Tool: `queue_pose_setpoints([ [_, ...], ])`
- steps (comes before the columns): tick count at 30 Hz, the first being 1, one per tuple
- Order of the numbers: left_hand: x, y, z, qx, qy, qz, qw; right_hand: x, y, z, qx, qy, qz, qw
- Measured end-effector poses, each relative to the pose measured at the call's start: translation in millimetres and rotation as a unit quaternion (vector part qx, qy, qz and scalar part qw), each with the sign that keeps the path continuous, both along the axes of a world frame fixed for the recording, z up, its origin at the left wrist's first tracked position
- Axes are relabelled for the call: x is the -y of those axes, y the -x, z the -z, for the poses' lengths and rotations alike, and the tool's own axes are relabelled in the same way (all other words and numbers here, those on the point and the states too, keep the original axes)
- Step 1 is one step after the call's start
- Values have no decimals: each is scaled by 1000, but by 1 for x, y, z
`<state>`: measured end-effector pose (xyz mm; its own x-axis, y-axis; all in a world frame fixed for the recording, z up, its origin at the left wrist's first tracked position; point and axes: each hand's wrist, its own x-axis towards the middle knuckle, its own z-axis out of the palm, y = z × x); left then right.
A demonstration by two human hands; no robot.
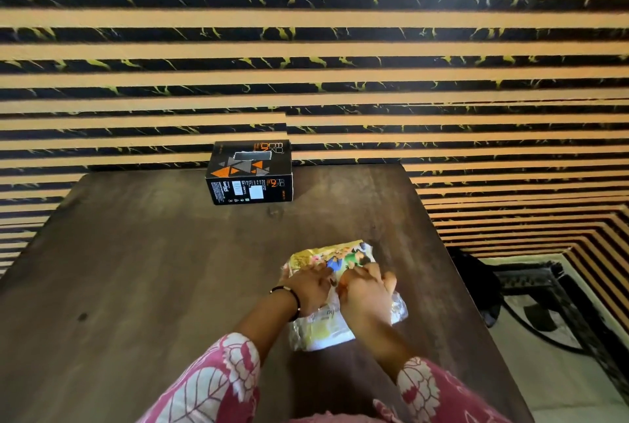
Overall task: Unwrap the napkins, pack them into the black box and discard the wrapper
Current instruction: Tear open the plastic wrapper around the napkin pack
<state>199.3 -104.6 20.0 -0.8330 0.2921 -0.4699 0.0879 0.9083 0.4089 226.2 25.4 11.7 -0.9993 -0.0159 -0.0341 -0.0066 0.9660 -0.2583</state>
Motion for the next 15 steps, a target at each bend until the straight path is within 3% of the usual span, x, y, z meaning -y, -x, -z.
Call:
queue_pose_setpoints([
  [4,-2,0,-7,4,1,1,1000,-5,-4,-1,8,-11,8,1000],
  [8,-6,1,-12,-98,99,43,989,-15,2,-4,27,-7,16,999],
  [10,-10,1,-12,-130,103,93,982,-19,8,-8,29,-28,7,999],
  [12,-13,2,-7,-108,81,140,981,-21,13,-11,30,-45,2,999],
  [15,-14,2,2,-53,46,126,989,-22,15,-11,24,-52,0,998],
])
